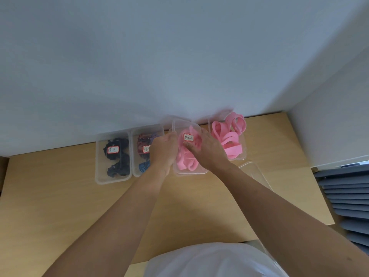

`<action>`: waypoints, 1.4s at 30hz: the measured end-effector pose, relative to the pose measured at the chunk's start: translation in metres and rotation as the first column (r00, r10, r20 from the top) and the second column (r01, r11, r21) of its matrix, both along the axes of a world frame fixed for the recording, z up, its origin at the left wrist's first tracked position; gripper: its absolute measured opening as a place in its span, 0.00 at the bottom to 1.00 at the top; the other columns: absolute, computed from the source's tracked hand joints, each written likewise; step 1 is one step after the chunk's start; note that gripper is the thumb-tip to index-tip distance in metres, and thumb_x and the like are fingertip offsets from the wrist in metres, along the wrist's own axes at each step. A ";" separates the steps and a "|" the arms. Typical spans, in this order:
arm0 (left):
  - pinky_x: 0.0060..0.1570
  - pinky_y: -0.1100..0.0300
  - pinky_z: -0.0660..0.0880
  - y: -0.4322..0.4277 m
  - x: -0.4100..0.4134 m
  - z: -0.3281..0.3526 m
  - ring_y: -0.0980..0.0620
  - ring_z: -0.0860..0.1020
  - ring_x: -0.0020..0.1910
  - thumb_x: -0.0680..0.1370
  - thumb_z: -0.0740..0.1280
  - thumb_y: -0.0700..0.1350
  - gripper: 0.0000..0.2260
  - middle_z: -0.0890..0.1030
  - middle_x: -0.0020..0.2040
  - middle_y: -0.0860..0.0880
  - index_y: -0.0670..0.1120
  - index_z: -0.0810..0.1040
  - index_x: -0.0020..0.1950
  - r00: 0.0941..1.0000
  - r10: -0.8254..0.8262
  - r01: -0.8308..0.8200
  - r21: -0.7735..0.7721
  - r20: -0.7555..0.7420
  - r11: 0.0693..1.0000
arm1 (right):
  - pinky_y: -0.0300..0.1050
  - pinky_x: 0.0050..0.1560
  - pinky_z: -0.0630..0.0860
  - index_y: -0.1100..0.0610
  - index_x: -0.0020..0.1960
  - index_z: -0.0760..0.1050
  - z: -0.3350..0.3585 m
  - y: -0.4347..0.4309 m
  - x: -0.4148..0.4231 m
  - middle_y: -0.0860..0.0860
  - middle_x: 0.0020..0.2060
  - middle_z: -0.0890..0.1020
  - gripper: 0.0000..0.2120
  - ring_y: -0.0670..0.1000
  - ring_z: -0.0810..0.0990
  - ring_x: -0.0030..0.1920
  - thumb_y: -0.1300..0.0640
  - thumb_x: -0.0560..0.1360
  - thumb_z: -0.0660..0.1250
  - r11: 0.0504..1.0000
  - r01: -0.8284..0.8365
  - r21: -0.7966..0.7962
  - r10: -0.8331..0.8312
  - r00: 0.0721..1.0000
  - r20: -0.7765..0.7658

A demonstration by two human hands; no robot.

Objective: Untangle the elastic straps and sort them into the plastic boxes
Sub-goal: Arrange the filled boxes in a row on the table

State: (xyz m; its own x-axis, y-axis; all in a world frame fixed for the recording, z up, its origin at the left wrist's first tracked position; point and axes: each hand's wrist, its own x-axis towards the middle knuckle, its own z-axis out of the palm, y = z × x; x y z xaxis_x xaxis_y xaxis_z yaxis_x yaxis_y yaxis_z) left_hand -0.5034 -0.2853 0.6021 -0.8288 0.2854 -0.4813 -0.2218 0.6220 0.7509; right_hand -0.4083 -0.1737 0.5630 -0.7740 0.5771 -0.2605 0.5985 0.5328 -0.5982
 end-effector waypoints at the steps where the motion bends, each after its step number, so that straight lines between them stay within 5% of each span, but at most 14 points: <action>1: 0.39 0.54 0.65 0.001 -0.002 0.000 0.47 0.69 0.32 0.78 0.62 0.52 0.20 0.70 0.22 0.54 0.49 0.77 0.28 1.000 0.005 -0.005 0.012 0.024 1.000 | 0.50 0.71 0.66 0.55 0.77 0.64 -0.001 0.001 0.001 0.54 0.73 0.69 0.35 0.54 0.67 0.73 0.34 0.78 0.61 1.000 -0.027 0.000 0.027 1.000 -0.001; 3: 0.37 0.55 0.64 0.003 -0.005 -0.001 0.48 0.67 0.29 0.79 0.61 0.51 0.21 0.69 0.19 0.55 0.50 0.76 0.26 1.000 -0.012 0.011 0.025 0.022 1.000 | 0.51 0.72 0.64 0.57 0.76 0.64 -0.002 0.004 0.001 0.55 0.74 0.66 0.36 0.55 0.64 0.75 0.34 0.78 0.61 0.998 -0.068 0.006 0.068 0.997 0.024; 8: 0.32 0.53 0.64 0.006 -0.007 -0.004 0.43 0.72 0.34 0.84 0.58 0.48 0.22 0.74 0.27 0.52 0.49 0.75 0.30 0.978 -0.138 0.136 -0.025 -0.158 0.990 | 0.45 0.54 0.69 0.56 0.72 0.69 -0.001 0.011 0.004 0.51 0.66 0.75 0.33 0.56 0.75 0.66 0.36 0.76 0.66 0.999 -0.043 -0.003 0.043 0.999 -0.015; 10: 0.47 0.49 0.74 0.007 -0.008 -0.006 0.38 0.79 0.49 0.85 0.57 0.47 0.15 0.84 0.47 0.44 0.49 0.84 0.53 0.965 -0.172 0.162 -0.067 -0.196 0.985 | 0.45 0.48 0.70 0.54 0.72 0.69 0.001 0.013 0.007 0.53 0.63 0.78 0.31 0.56 0.79 0.57 0.37 0.76 0.68 0.999 -0.037 -0.017 0.036 0.999 -0.029; 11: 0.56 0.50 0.74 0.008 -0.008 -0.007 0.40 0.80 0.58 0.85 0.57 0.46 0.16 0.84 0.58 0.44 0.50 0.80 0.68 0.964 -0.173 0.157 -0.093 -0.204 0.983 | 0.46 0.46 0.71 0.54 0.71 0.70 0.002 0.014 0.007 0.53 0.60 0.80 0.29 0.56 0.81 0.53 0.38 0.77 0.68 0.999 -0.025 -0.034 0.023 0.999 -0.040; 14: 0.59 0.58 0.70 0.008 -0.011 -0.012 0.43 0.78 0.65 0.85 0.57 0.44 0.22 0.80 0.68 0.45 0.53 0.68 0.79 0.957 -0.190 0.165 -0.129 -0.220 0.978 | 0.52 0.49 0.77 0.55 0.63 0.78 0.006 0.014 0.006 0.53 0.54 0.84 0.22 0.56 0.82 0.50 0.42 0.76 0.71 0.986 0.099 -0.131 -0.108 0.992 -0.064; 19: 0.61 0.54 0.73 0.005 -0.019 -0.015 0.42 0.79 0.63 0.83 0.59 0.41 0.22 0.82 0.64 0.43 0.51 0.70 0.78 0.945 -0.245 0.204 -0.192 -0.217 0.960 | 0.51 0.49 0.79 0.54 0.53 0.84 0.007 0.016 -0.003 0.51 0.46 0.86 0.15 0.53 0.83 0.47 0.47 0.71 0.77 0.917 0.297 -0.266 -0.320 0.946 -0.046; 25: 0.54 0.49 0.79 0.006 -0.028 -0.018 0.38 0.82 0.54 0.80 0.63 0.42 0.18 0.85 0.53 0.41 0.50 0.80 0.69 0.927 -0.300 0.249 -0.229 -0.225 0.941 | 0.51 0.48 0.80 0.53 0.49 0.83 0.007 0.026 -0.010 0.50 0.43 0.85 0.10 0.53 0.83 0.46 0.51 0.70 0.78 0.896 0.349 -0.275 -0.365 0.931 -0.011; 31: 0.43 0.54 0.76 0.004 -0.029 -0.020 0.43 0.82 0.45 0.76 0.74 0.51 0.10 0.85 0.44 0.46 0.47 0.85 0.54 0.924 -0.307 0.266 -0.192 -0.229 0.945 | 0.48 0.51 0.79 0.53 0.56 0.81 0.001 0.026 -0.010 0.46 0.48 0.84 0.14 0.51 0.82 0.50 0.55 0.71 0.77 0.902 0.339 -0.268 -0.361 0.932 -0.036; 37: 0.30 0.55 0.66 0.004 -0.025 -0.019 0.49 0.74 0.33 0.68 0.80 0.60 0.23 0.77 0.34 0.49 0.42 0.78 0.43 0.905 -0.346 0.287 -0.242 -0.249 0.927 | 0.46 0.55 0.79 0.49 0.73 0.73 0.001 0.029 -0.010 0.45 0.47 0.83 0.28 0.48 0.82 0.50 0.55 0.74 0.75 0.930 0.256 -0.265 -0.277 0.960 -0.045; 42: 0.37 0.54 0.64 0.006 -0.026 -0.018 0.44 0.76 0.39 0.70 0.78 0.62 0.25 0.73 0.35 0.51 0.43 0.77 0.50 0.858 -0.422 0.329 -0.315 -0.293 0.890 | 0.48 0.53 0.81 0.49 0.72 0.74 0.003 0.027 -0.008 0.47 0.61 0.83 0.26 0.47 0.82 0.49 0.54 0.75 0.74 0.930 0.244 -0.276 -0.269 0.962 -0.054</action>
